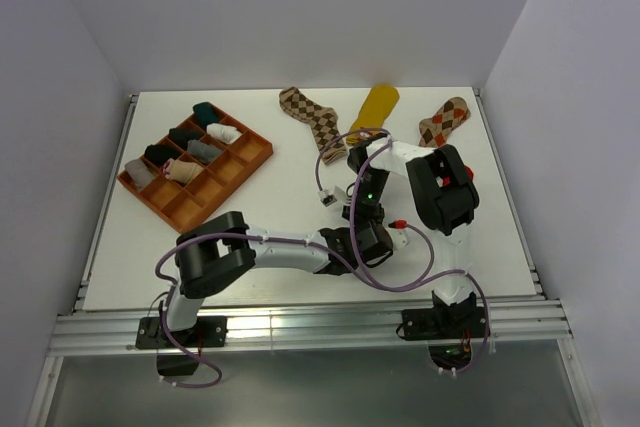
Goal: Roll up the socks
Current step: Pick up the sock at the center of the board.
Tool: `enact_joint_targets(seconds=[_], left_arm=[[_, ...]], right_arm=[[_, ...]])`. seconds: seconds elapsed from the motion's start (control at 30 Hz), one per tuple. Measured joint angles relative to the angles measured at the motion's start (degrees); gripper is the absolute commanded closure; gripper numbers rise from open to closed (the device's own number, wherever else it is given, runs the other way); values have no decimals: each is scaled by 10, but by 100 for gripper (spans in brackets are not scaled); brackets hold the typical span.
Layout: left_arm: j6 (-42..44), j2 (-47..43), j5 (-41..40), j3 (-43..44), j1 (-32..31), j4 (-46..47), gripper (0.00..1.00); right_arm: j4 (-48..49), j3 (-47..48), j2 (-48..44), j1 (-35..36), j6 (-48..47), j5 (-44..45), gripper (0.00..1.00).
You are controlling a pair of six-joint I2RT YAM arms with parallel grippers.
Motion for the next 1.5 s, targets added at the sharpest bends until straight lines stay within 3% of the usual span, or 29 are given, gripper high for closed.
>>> enact_joint_targets(seconds=[0.1, 0.17, 0.23, 0.4, 0.63, 0.73, 1.07, 1.5], left_arm=[[0, 4, 0, 4, 0, -3, 80], [0, 7, 1, 9, -1, -8, 94], [0, 13, 1, 17, -1, -14, 100], [-6, 19, 1, 27, -2, -22, 100], [-17, 12, 2, 12, -1, 0, 100], [-31, 8, 2, -2, 1, 29, 100], [-58, 8, 27, -17, 17, 97, 100], [-73, 9, 51, -17, 28, 112, 100]], right_arm=[[0, 0, 0, 0, -2, 0, 94], [-1, 0, 0, -1, -4, 1, 93], [-2, 0, 0, -2, -7, 1, 89], [-3, -2, -2, -6, -10, 2, 80], [23, -22, -27, -7, -2, 4, 57], [39, -33, -49, -15, 2, 4, 52], [47, -43, -104, -60, 1, -10, 46], [35, -60, -157, -127, -5, -18, 39]])
